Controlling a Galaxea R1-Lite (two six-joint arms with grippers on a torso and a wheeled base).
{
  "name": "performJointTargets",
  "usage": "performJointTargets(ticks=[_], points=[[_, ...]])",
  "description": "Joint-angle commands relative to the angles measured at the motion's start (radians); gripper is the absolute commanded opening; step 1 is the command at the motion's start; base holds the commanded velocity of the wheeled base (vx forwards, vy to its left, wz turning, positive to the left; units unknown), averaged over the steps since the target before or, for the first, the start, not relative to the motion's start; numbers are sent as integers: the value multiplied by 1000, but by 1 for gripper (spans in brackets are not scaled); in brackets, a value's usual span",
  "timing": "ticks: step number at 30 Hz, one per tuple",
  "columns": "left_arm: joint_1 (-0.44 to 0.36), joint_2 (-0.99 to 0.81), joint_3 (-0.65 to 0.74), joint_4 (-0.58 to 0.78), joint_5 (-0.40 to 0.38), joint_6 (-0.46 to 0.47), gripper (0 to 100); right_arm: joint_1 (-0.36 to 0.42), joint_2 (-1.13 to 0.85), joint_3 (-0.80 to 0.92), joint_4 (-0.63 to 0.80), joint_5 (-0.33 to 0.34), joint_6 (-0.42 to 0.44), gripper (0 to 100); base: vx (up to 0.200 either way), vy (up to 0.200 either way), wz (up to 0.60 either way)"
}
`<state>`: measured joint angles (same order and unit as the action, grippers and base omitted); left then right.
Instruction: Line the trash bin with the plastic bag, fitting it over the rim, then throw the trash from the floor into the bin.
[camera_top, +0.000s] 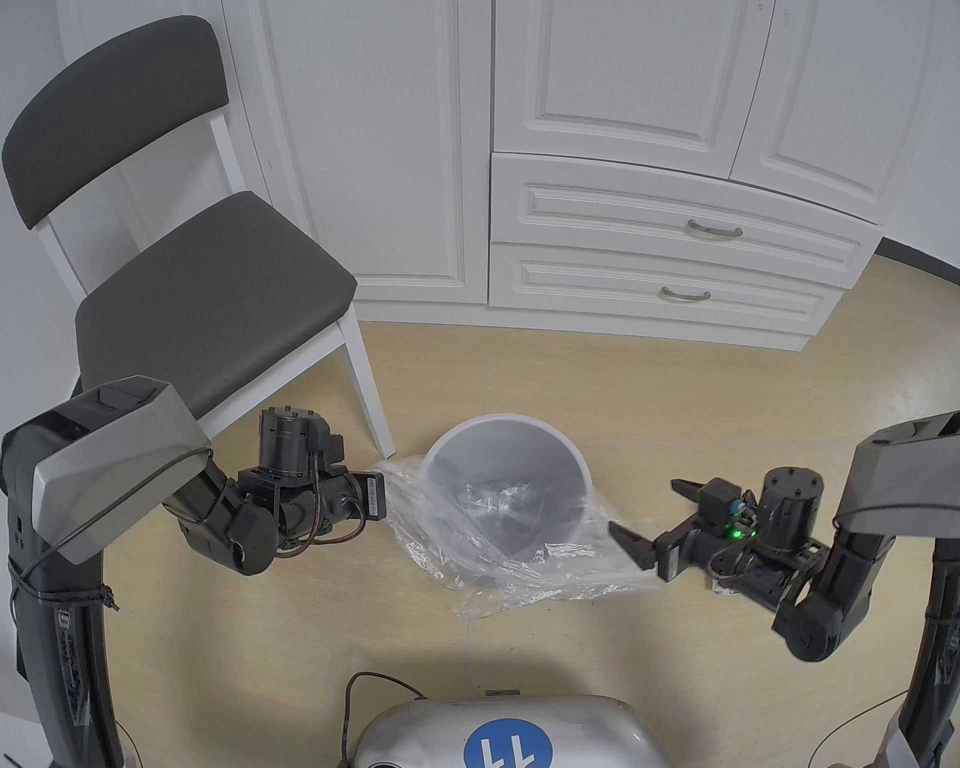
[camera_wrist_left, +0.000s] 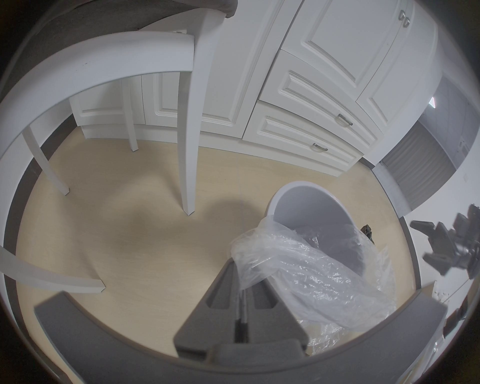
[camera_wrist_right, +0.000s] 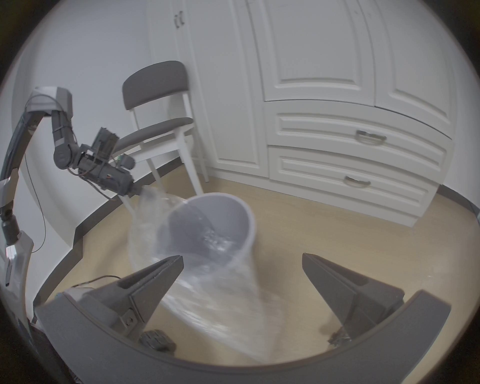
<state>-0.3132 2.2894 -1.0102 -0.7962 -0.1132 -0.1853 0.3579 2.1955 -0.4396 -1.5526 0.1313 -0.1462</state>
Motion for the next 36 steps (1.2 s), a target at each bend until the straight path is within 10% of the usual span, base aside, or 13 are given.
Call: performJointTargets(ticks=[1, 12, 13, 36], points=[[-4, 13, -1, 0, 0, -3, 0, 299, -36, 28, -18, -202, 19, 100, 0, 0, 0], [-3, 56, -7, 0, 1, -3, 0, 415, 115, -25, -18, -311, 22, 100, 0, 0, 0], [-3, 55, -7, 2, 0, -3, 100, 415, 124, -28, -18, -309, 23, 100, 0, 0, 0], [2, 55, -5, -17, 1, 0, 100, 403, 271, -185, -18, -338, 66, 100, 0, 0, 0]])
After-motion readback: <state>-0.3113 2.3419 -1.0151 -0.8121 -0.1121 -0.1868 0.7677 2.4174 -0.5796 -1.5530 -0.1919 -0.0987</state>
